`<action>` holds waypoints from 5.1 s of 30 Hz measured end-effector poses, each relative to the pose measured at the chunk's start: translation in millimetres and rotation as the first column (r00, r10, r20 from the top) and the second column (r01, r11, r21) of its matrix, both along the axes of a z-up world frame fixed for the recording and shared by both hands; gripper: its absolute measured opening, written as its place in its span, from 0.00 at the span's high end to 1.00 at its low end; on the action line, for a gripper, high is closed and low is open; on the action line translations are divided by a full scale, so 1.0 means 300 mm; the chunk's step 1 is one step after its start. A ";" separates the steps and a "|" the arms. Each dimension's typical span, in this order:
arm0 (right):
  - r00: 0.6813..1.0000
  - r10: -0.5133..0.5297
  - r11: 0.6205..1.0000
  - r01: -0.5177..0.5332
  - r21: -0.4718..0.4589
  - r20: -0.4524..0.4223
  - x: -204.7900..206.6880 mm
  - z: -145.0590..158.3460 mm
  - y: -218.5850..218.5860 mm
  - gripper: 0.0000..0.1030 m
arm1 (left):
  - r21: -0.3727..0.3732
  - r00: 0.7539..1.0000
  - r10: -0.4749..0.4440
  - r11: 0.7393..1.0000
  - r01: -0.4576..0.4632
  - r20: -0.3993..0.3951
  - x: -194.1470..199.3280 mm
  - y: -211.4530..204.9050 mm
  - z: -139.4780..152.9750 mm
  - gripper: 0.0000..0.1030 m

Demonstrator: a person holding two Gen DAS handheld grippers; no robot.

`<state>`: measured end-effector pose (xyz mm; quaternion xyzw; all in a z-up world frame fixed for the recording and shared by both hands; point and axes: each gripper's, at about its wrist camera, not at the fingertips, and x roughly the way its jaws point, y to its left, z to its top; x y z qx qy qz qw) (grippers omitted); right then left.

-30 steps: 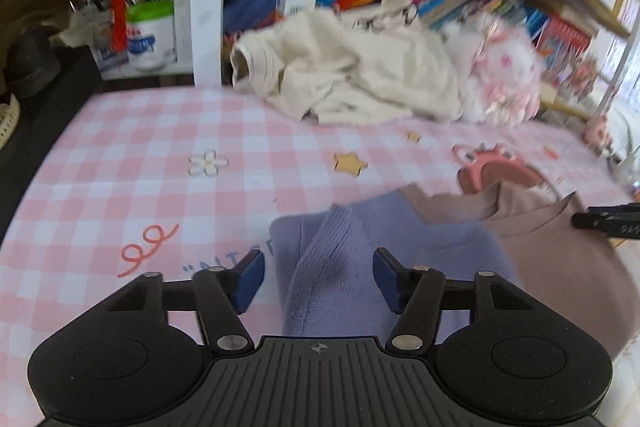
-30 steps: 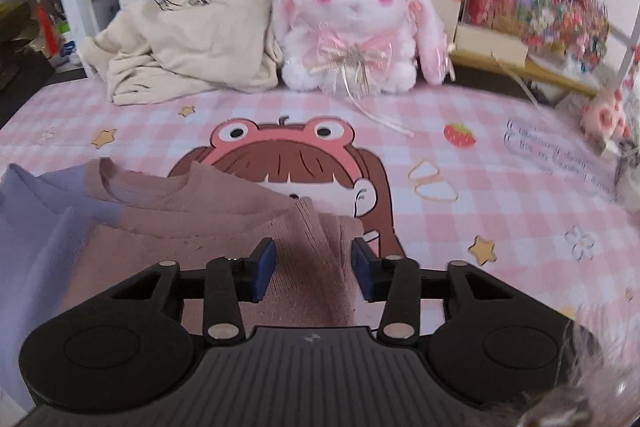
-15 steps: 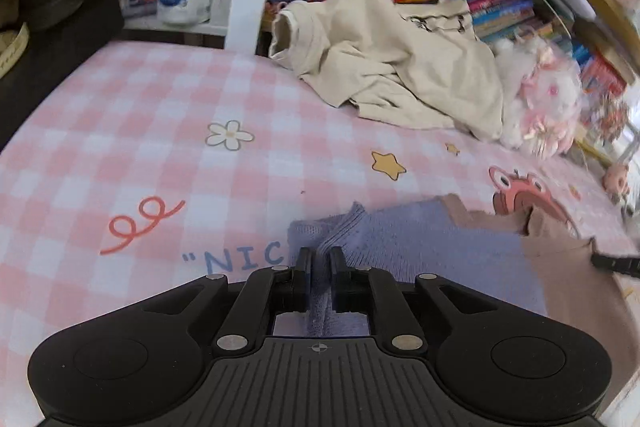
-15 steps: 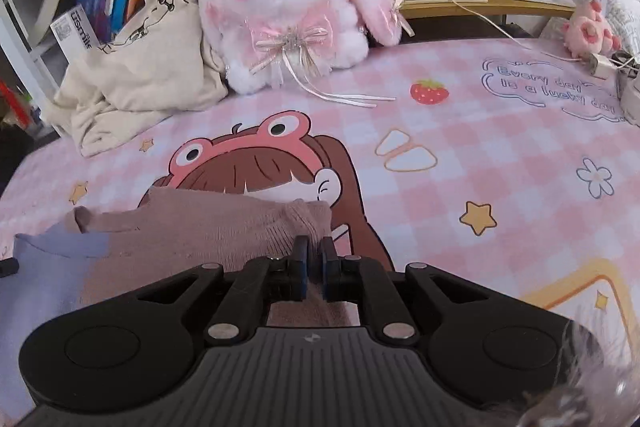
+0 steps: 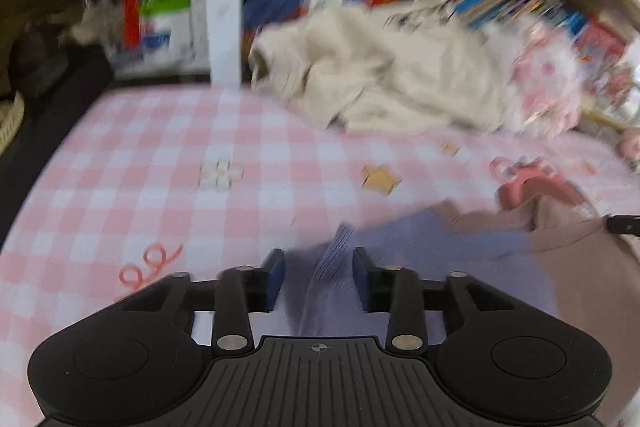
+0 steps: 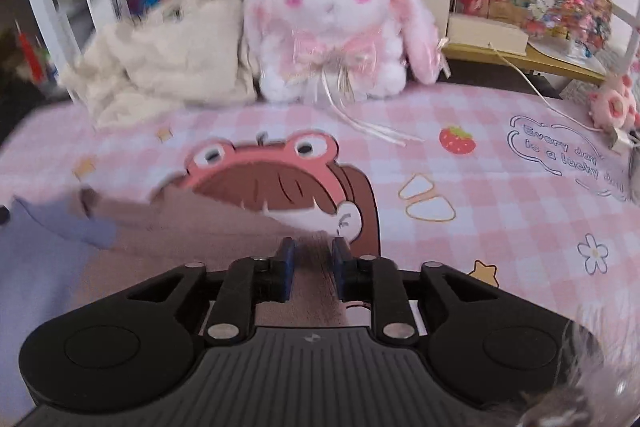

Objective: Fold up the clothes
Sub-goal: 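Withdraw both grippers from the folded sweater, then grasp the lavender side edge with the left gripper while the right grasps the mauve edge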

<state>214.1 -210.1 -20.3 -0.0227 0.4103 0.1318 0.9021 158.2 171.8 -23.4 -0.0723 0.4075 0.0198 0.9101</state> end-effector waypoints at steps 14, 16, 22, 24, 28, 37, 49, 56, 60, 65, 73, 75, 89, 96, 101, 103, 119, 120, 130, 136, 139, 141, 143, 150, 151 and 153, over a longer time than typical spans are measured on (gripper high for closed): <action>0.998 -0.008 0.998 0.004 0.060 0.061 -0.143 0.072 -0.042 0.71 | -0.047 0.996 0.040 0.998 -0.036 0.085 -0.197 0.006 0.099 0.62; 0.998 0.017 0.999 -0.020 0.046 0.064 -0.215 0.090 -0.029 0.69 | -0.043 0.995 0.037 0.999 -0.033 0.088 -0.268 -0.017 0.114 0.51; 0.995 0.071 0.997 -0.073 0.021 0.067 -0.424 0.107 0.022 0.60 | -0.047 0.997 0.070 0.997 -0.068 0.041 -0.425 -0.098 0.123 0.36; 0.995 0.081 0.996 -0.083 0.022 0.059 -0.488 0.104 0.037 0.57 | -0.067 0.997 0.077 0.995 -0.075 0.017 -0.460 -0.124 0.119 0.36; 0.999 0.034 0.998 -0.034 0.056 0.004 -0.593 0.084 0.048 0.47 | -0.061 0.996 0.085 0.994 -0.088 -0.038 -0.521 -0.182 0.105 0.32; 0.998 -0.058 0.998 0.058 0.033 -0.020 -0.746 0.059 0.078 0.27 | -0.074 0.996 0.041 0.996 -0.046 -0.074 -0.600 -0.255 0.083 0.22; 0.999 -0.046 0.999 0.045 0.004 0.027 -0.796 0.091 0.133 0.21 | -0.029 0.997 -0.060 0.998 0.058 -0.049 -0.633 -0.296 0.103 0.17; 0.997 -0.065 0.998 0.065 0.003 0.044 -0.830 0.096 0.140 0.12 | -0.015 0.996 -0.063 0.998 0.063 -0.061 -0.643 -0.286 0.104 0.12; 0.997 -0.057 0.998 0.057 -0.009 0.042 -0.850 0.095 0.153 0.12 | -0.020 0.994 -0.082 0.997 0.080 -0.071 -0.650 -0.288 0.101 0.11; 0.999 -0.038 0.998 0.039 -0.045 0.034 -0.869 0.088 0.166 0.11 | -0.032 0.992 -0.088 0.996 0.085 -0.088 -0.657 -0.293 0.088 0.11; 0.999 -0.025 0.998 0.026 -0.053 0.022 -0.857 0.072 0.149 0.10 | -0.021 0.992 -0.087 0.996 0.086 -0.096 -0.659 -0.325 0.085 0.11; 1.000 -0.018 0.998 0.019 -0.052 0.017 -0.844 0.066 0.138 0.10 | -0.021 0.991 -0.082 0.997 0.080 -0.106 -0.655 -0.338 0.078 0.11; 0.988 0.156 0.987 -0.156 -0.031 0.007 -0.679 0.054 -0.017 0.09 | 0.008 0.989 0.094 0.996 -0.094 -0.114 -0.615 -0.503 0.089 0.11; 0.964 0.264 0.964 -0.264 -0.020 0.018 -0.621 0.045 -0.073 0.09 | -0.049 0.961 0.233 0.969 -0.242 -0.148 -0.613 -0.531 0.069 0.11; 0.946 0.322 0.947 -0.322 0.005 0.026 -0.572 0.044 -0.098 0.09 | -0.288 0.913 0.380 0.867 -0.408 -0.150 -0.626 -0.435 0.048 0.12; 0.943 0.333 0.943 -0.333 0.017 0.024 -0.551 0.045 -0.109 0.10 | -0.387 0.879 0.456 0.792 -0.472 -0.140 -0.638 -0.377 0.035 0.12; 0.961 0.272 0.961 -0.270 0.066 -0.038 -0.381 0.002 -0.154 0.40 | -0.702 0.632 0.753 0.350 -0.620 -0.183 -0.635 -0.093 -0.128 0.31; 0.962 0.270 0.961 -0.267 0.068 -0.046 -0.373 -0.004 -0.153 0.42 | -0.698 0.629 0.755 0.351 -0.625 -0.183 -0.631 -0.084 -0.127 0.36; 0.961 0.259 0.964 -0.250 0.089 -0.102 -0.352 -0.048 -0.138 0.50 | -0.685 0.617 0.763 0.348 -0.641 -0.190 -0.587 -0.049 -0.145 0.72; 0.962 0.252 0.966 -0.244 0.083 -0.108 -0.363 -0.048 -0.124 0.53 | -0.603 0.717 0.696 0.555 -0.573 -0.039 -0.574 -0.119 -0.027 0.88; 0.963 0.242 0.969 -0.233 0.084 -0.115 -0.368 -0.046 -0.113 0.53 | -0.556 0.769 0.640 0.640 -0.530 0.004 -0.567 -0.124 0.001 0.88; 0.963 0.243 0.969 -0.235 0.077 -0.114 -0.371 -0.046 -0.100 0.53 | -0.582 0.753 0.656 0.595 -0.555 -0.048 -0.571 -0.086 -0.046 0.87; 0.964 0.241 0.970 -0.234 0.073 -0.114 -0.374 -0.046 -0.092 0.53 | -0.618 0.733 0.674 0.539 -0.572 -0.091 -0.575 -0.058 -0.093 0.82; 0.968 0.221 0.975 -0.214 0.066 -0.117 -0.382 -0.049 -0.082 0.53 | -0.689 0.732 0.673 0.480 -0.543 -0.108 -0.561 -0.043 -0.165 0.71; 0.969 0.217 0.975 -0.211 0.063 -0.114 -0.385 -0.049 -0.078 0.53 | -0.689 0.735 0.670 0.484 -0.539 -0.105 -0.558 -0.043 -0.167 0.73; 0.970 0.213 0.976 -0.208 0.058 -0.114 -0.394 -0.050 -0.068 0.53 | -0.682 0.745 0.660 0.502 -0.532 -0.095 -0.550 -0.044 -0.165 0.77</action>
